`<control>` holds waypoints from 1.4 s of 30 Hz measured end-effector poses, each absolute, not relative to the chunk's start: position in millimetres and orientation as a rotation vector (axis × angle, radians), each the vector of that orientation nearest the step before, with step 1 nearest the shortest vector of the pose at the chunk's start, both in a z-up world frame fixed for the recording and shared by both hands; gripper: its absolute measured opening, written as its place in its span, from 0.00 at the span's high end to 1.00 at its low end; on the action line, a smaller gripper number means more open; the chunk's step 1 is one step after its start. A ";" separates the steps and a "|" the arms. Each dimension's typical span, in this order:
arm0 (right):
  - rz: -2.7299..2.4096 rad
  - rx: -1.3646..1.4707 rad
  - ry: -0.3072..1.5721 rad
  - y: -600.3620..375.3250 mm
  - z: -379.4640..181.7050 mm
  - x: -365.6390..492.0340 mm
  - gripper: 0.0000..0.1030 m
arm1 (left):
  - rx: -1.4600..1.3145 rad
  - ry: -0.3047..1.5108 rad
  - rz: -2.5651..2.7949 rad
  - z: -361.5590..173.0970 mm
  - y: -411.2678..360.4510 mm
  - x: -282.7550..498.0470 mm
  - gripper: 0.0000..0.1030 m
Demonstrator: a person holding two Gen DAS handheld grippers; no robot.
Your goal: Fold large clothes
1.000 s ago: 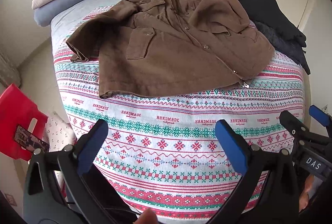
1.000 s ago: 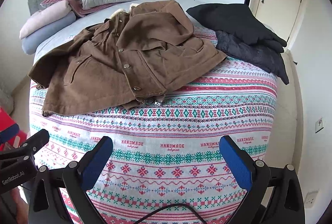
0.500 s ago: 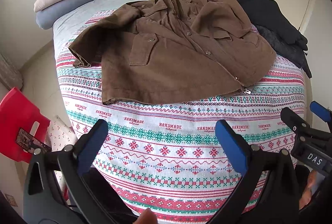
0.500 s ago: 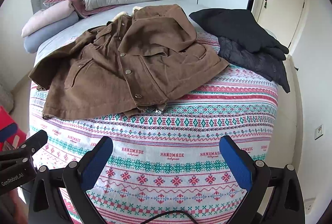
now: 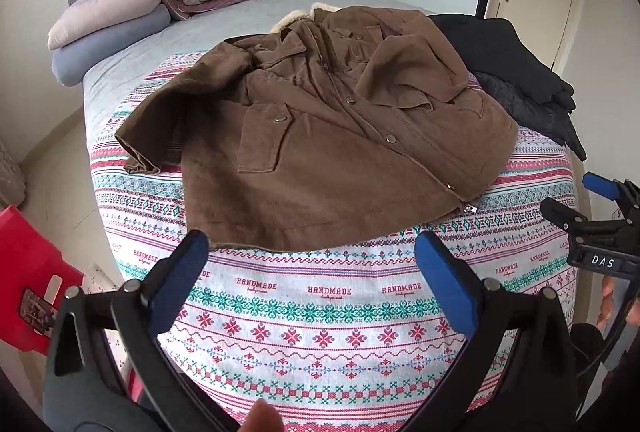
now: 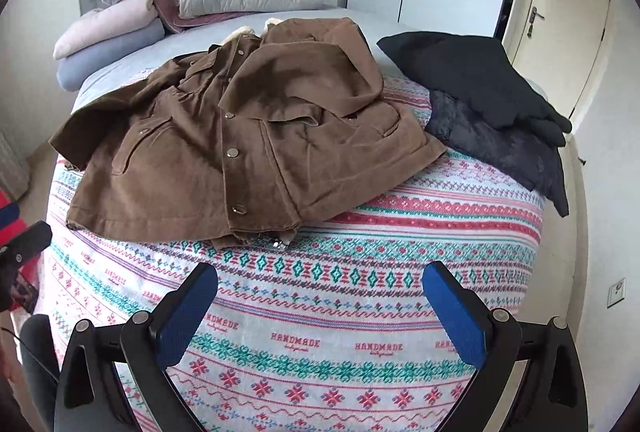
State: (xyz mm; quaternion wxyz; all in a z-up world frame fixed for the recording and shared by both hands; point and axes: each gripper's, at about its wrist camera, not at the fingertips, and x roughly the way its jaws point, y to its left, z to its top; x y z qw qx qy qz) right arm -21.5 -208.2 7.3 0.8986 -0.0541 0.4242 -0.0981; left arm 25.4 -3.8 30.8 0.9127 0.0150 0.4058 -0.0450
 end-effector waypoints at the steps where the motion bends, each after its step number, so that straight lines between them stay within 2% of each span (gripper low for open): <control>1: -0.194 -0.135 0.880 -212.9 7.1 -16.8 0.00 | 0.024 0.842 -0.104 30.8 -0.3 29.8 0.00; 16: -0.001 -0.164 0.959 -338.5 -11.9 100.4 0.00 | -0.120 0.902 -0.142 -23.4 93.4 117.6 0.02; 20: 0.005 -0.193 0.989 -354.6 -33.5 139.9 0.00 | -0.103 0.943 -0.134 -51.3 102.5 143.6 0.06; 26: 0.001 -0.285 1.065 -353.5 -79.6 193.0 0.00 | -0.162 1.045 -0.225 -91.5 102.8 168.2 0.08; 32: 0.066 -0.139 1.099 -370.9 -100.2 218.8 0.00 | -0.128 1.026 -0.302 -89.2 92.6 161.0 0.07; 33: 0.065 -0.107 1.099 -374.5 -101.5 219.6 0.00 | -0.127 1.025 -0.311 -88.6 91.3 159.7 0.08; 35: 0.047 -0.082 1.096 -374.7 -101.5 218.0 0.00 | -0.137 1.020 -0.310 -86.7 91.7 158.3 0.22; 36: 0.035 -0.083 1.095 -371.6 -100.0 214.8 0.03 | -0.151 1.018 -0.297 -85.4 93.8 157.6 0.28; 38: 0.030 -0.095 1.094 -360.0 -94.0 206.5 0.19 | -0.190 1.016 -0.274 -82.6 98.0 157.6 0.59; 40: 0.023 -0.108 1.102 -347.5 -86.9 196.4 0.54 | -0.245 1.025 -0.271 -80.9 101.2 158.5 0.70; 41: 0.030 -0.091 1.112 -342.6 -83.2 190.5 0.64 | -0.265 1.025 -0.266 -79.0 100.9 157.7 0.79; 42: 0.036 -0.062 1.127 -338.4 -79.7 186.2 0.76 | -0.278 1.016 -0.259 -75.4 99.1 156.1 0.82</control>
